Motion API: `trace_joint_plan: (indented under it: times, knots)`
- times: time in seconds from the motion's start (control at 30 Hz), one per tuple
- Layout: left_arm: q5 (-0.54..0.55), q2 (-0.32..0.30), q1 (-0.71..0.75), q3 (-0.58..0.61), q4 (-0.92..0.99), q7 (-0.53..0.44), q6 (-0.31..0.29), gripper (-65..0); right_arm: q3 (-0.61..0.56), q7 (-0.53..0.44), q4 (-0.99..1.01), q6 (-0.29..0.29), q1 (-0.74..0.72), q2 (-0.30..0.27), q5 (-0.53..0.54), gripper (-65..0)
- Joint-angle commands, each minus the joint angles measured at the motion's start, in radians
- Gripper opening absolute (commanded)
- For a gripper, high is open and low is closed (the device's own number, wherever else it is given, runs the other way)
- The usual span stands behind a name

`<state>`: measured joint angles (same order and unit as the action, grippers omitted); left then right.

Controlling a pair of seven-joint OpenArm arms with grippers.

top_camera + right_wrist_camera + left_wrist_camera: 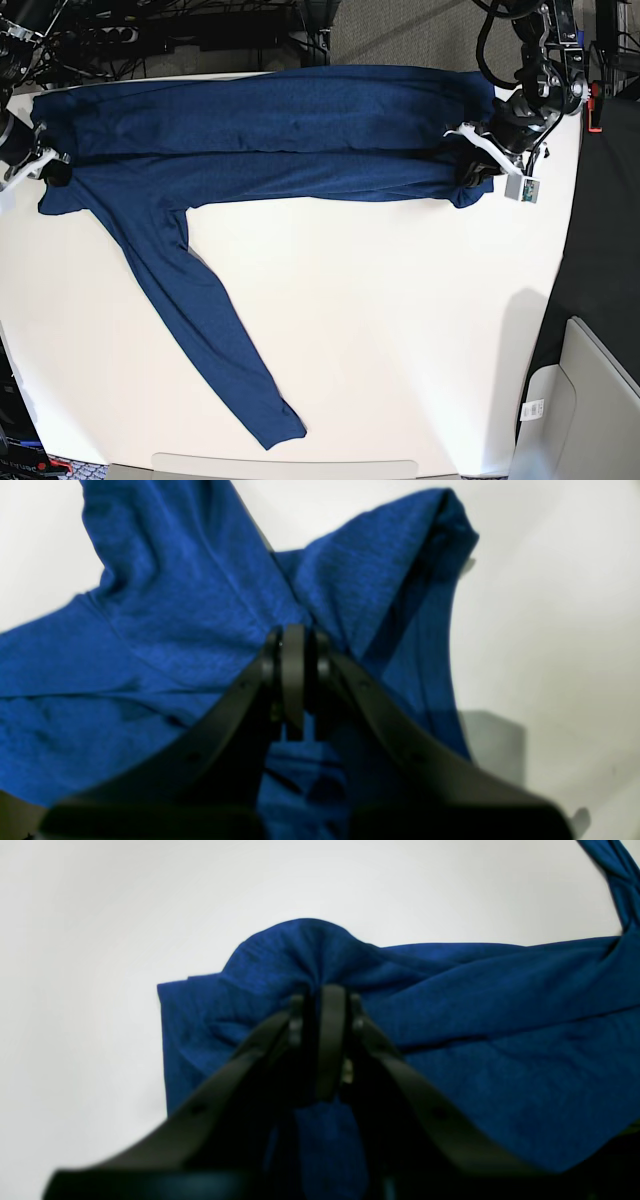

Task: Fold the T-shirt properly
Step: 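Lift the hem and fold it over toward the shoulder edge, then lower the folded hem onto the shirt near the collar edge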

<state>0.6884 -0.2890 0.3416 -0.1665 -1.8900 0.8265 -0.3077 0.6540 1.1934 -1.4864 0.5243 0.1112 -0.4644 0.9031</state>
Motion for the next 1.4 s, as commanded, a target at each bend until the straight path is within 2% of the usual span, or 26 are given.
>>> trace_joint_plan:
  times: [0.0, 0.43, 0.87, 1.1, 1.23, 1.37]
  knots:
    - [0.009, -0.011, 0.007, -0.008, -0.021, -0.022, -0.005, -64.9, 0.010, -0.014, -0.016, 0.004, -0.009, -0.027, 0.017, -64.8]
    - [0.009, -0.039, 0.044, -0.006, -0.049, -0.022, -0.005, -64.9, 0.005, -0.013, -0.101, 0.004, 0.051, -0.030, 0.009, -64.8]
    - [0.007, -0.040, 0.050, -0.026, -0.049, 0.029, -0.005, -64.9, 0.007, -0.013, -0.098, 0.000, 0.061, -0.072, 0.001, -64.8]
    - [0.004, -0.040, 0.050, -0.026, -0.004, 0.037, -0.005, -64.7, -0.020, -0.014, -0.102, -0.003, 0.054, -0.046, -0.195, -64.4]
    - [0.004, -0.040, 0.041, -0.028, 0.007, 0.146, -0.005, -57.9, -0.024, -0.014, -0.098, -0.005, 0.026, -0.037, -0.258, -64.4]
    - [0.004, -0.040, 0.014, -0.028, -0.001, 0.169, -0.005, -49.7, -0.018, -0.014, -0.099, -0.005, 0.005, -0.026, -0.259, -64.4]
